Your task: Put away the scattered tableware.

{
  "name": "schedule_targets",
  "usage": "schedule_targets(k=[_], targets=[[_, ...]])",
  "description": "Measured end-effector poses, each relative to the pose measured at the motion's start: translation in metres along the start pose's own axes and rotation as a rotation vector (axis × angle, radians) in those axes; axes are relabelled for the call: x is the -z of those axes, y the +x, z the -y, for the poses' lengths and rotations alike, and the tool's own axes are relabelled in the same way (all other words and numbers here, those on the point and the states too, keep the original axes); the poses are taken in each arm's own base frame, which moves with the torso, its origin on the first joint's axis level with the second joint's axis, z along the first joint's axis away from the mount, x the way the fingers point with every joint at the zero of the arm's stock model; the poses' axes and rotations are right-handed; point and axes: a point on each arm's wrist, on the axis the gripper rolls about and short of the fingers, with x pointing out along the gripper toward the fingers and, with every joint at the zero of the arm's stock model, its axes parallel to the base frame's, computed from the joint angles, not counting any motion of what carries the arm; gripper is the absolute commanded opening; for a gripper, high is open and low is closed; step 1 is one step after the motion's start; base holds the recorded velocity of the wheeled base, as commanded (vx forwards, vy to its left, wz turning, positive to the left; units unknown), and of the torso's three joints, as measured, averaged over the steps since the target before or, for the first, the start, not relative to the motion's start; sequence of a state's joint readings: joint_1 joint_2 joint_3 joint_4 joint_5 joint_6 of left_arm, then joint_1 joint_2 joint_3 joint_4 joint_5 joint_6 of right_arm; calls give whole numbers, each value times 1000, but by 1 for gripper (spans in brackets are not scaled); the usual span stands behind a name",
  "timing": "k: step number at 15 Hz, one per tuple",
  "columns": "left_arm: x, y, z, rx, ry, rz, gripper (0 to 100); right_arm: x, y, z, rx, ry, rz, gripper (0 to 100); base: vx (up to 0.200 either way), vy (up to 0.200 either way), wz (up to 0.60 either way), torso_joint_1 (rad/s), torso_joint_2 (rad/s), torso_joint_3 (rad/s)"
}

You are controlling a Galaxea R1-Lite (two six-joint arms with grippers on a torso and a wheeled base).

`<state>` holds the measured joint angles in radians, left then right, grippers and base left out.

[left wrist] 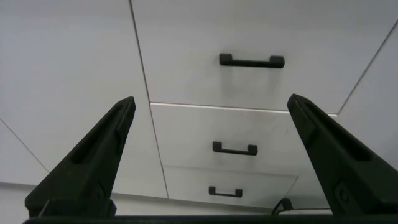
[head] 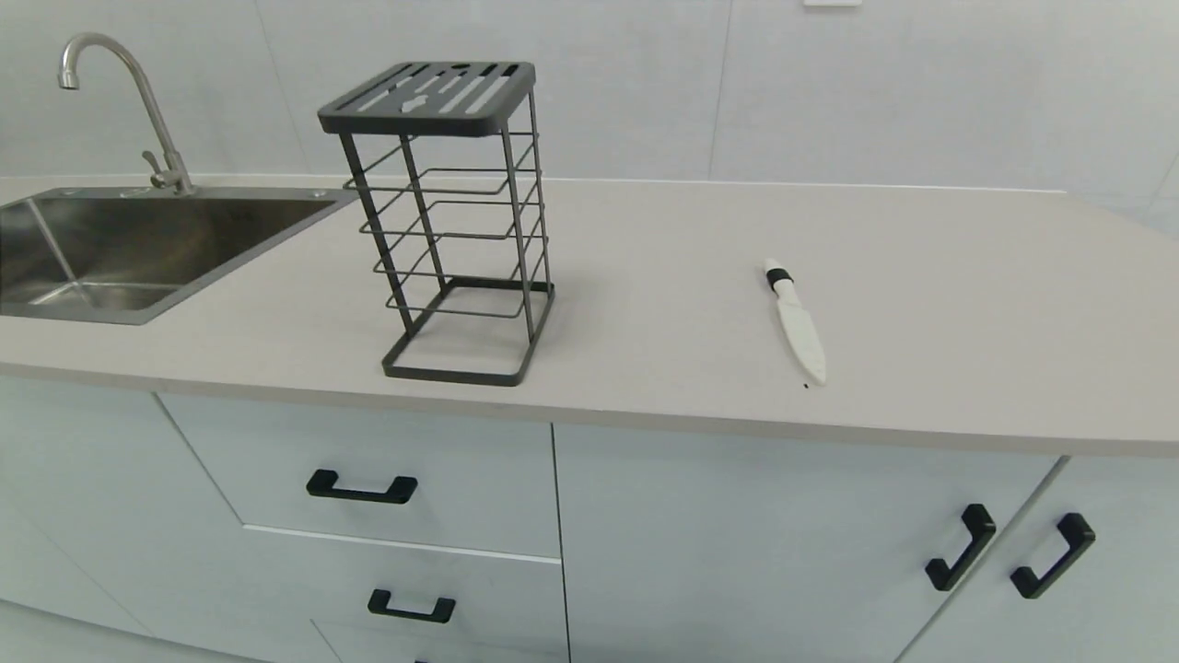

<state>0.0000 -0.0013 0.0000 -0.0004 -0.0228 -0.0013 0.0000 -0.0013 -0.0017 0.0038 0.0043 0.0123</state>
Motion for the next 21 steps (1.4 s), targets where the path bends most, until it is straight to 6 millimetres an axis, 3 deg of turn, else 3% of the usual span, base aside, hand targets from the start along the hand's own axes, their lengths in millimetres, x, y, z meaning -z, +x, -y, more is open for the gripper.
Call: schedule_targets(k=[6, 17, 21], targets=[[0, 0, 0, -2, 0, 0, 100, 0, 0, 0, 0, 1, -1, 100, 0, 0, 0, 168, -492, -217], [0, 0, 0, -2, -1, 0, 100, 0, 0, 0, 1, 1, 0, 100, 0, 0, 0, 311, -495, -237], [0, 0, 0, -3, -1, 0, 100, 0, 0, 0, 0, 3, -2, 100, 0, 0, -450, 57, -98, -44]])
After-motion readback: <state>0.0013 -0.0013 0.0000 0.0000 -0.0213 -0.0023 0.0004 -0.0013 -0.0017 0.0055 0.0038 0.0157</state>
